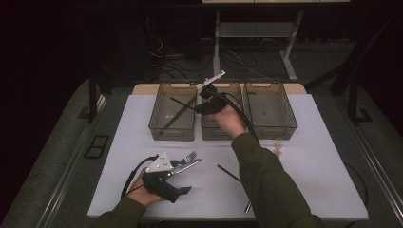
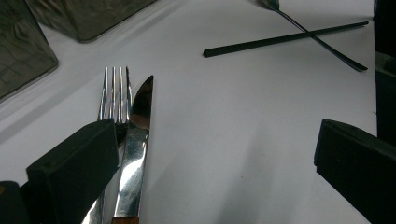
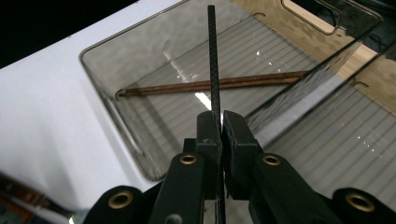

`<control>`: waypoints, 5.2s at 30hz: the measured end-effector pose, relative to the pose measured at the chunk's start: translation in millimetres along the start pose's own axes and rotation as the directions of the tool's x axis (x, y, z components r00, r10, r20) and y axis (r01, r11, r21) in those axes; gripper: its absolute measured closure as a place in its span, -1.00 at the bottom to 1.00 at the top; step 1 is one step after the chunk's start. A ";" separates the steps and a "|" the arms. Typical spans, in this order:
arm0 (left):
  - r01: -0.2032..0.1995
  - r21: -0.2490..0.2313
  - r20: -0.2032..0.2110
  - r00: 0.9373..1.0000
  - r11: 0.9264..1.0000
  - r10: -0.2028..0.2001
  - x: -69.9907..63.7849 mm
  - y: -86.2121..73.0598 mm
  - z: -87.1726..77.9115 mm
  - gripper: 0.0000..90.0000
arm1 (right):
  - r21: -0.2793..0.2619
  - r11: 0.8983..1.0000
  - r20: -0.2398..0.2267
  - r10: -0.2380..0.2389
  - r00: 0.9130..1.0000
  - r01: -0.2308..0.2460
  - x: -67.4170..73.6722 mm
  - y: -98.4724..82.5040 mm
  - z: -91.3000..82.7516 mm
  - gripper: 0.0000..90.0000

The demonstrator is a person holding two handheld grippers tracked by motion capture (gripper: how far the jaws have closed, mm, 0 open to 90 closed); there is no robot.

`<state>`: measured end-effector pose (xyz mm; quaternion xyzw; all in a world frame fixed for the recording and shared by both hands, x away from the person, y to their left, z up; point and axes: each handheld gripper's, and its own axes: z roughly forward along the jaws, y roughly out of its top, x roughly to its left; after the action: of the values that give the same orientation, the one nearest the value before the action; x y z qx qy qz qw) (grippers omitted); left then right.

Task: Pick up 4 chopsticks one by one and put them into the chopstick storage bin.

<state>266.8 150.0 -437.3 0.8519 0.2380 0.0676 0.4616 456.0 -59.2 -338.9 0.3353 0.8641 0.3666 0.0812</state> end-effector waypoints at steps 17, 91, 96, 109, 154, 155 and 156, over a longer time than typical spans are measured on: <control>-0.010 -0.003 0.011 1.000 1.000 0.010 -1.1 0.4 1.9 -1.00 | 0.027 0.999 0.051 0.036 0.998 -0.037 -0.2 38.4 54.5 0.91; 0.026 -0.006 -0.010 1.000 1.000 -0.026 4.9 -0.9 -1.8 -1.00 | -0.158 0.986 -0.039 -0.054 0.998 0.047 -7.7 -93.4 -74.8 -0.29; 0.024 -0.012 -0.006 1.000 1.000 -0.024 5.4 -1.5 -2.5 -1.00 | -0.163 0.986 -0.046 -0.048 0.998 0.040 -7.1 -113.9 -83.0 -0.29; 0.023 -0.029 -0.017 1.000 0.999 -0.024 7.0 -2.7 -5.1 -1.00 | -0.158 0.987 -0.072 -0.028 0.997 0.016 -0.1 -175.0 -97.5 -0.29; 0.011 -0.021 -0.008 1.000 1.000 -0.011 5.5 -2.4 -4.9 -1.00 | 0.126 0.988 -0.124 -0.072 0.990 0.088 38.7 -256.2 -103.3 0.75; 0.011 -0.021 -0.008 1.000 1.000 -0.012 5.4 -2.4 -4.8 -1.00 | 0.133 0.986 -0.121 -0.084 0.989 0.100 39.0 -256.5 -102.4 0.76; 0.013 -0.021 -0.008 1.000 1.000 -0.013 5.3 -2.5 -4.7 -1.00 | 0.139 0.985 -0.119 -0.084 0.989 0.100 39.3 -256.7 -101.8 0.77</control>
<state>269.0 157.1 -437.2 0.8453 0.2446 0.0707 0.4698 253.3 -223.0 -438.3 0.2786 0.9062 0.3171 0.0244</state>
